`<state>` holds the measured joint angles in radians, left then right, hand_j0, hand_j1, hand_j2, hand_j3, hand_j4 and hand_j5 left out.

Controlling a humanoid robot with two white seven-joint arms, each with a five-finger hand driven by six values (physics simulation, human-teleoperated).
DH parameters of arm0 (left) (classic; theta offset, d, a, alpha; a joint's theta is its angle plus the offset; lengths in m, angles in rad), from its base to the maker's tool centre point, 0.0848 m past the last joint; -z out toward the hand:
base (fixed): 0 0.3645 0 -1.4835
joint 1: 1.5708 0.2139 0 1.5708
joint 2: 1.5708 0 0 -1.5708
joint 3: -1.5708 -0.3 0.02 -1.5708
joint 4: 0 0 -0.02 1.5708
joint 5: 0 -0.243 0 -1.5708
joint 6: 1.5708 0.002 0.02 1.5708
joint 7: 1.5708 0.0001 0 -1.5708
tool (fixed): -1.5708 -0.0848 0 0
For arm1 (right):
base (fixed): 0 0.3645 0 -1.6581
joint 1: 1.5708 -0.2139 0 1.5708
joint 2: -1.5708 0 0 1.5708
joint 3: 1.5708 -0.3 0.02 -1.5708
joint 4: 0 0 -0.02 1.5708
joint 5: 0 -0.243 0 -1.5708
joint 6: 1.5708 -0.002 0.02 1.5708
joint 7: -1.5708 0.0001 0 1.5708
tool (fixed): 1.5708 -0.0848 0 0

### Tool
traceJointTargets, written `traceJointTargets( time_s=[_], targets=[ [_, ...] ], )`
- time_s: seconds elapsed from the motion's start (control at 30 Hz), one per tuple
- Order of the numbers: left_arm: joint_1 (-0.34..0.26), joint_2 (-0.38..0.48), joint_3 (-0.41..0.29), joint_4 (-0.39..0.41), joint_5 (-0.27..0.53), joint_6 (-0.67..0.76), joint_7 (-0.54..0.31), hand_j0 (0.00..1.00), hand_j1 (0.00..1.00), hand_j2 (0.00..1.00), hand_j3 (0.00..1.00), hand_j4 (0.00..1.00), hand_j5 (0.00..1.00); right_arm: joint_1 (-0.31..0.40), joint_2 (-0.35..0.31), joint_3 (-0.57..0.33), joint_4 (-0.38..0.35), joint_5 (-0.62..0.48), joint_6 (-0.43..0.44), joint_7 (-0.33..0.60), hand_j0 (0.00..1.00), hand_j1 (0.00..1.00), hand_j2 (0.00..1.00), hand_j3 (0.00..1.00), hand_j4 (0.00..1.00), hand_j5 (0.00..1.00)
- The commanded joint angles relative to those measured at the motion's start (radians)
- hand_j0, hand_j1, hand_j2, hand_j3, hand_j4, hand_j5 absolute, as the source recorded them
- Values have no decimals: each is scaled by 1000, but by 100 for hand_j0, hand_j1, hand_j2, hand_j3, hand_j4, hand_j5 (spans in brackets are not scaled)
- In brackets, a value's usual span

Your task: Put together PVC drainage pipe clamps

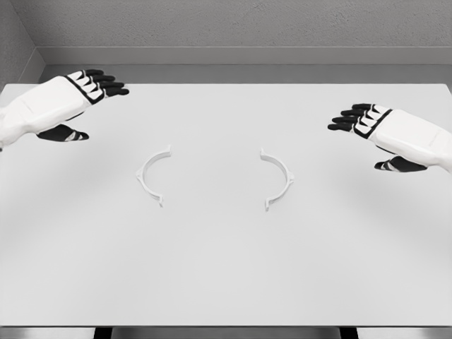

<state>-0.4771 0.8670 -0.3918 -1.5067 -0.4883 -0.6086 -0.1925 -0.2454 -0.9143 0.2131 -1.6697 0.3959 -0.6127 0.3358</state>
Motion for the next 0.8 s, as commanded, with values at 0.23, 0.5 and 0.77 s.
traceJointTargets(
  time_s=[0.23,0.5,0.77],
  targets=[
    [9,7,-2,0,1,-2,-1,100,100,100,100,100,100,-146,46,29,64,107,2,201,100,100,100,100,100,100],
    [20,-62,-114,26,-69,-2,-2,100,100,100,100,100,100,-360,190,341,252,406,2,275,93,93,93,93,93,93],
    [6,-120,-163,86,-78,-2,-4,100,100,100,100,100,100,-387,229,367,311,347,2,275,84,84,84,84,84,84]
  ],
)
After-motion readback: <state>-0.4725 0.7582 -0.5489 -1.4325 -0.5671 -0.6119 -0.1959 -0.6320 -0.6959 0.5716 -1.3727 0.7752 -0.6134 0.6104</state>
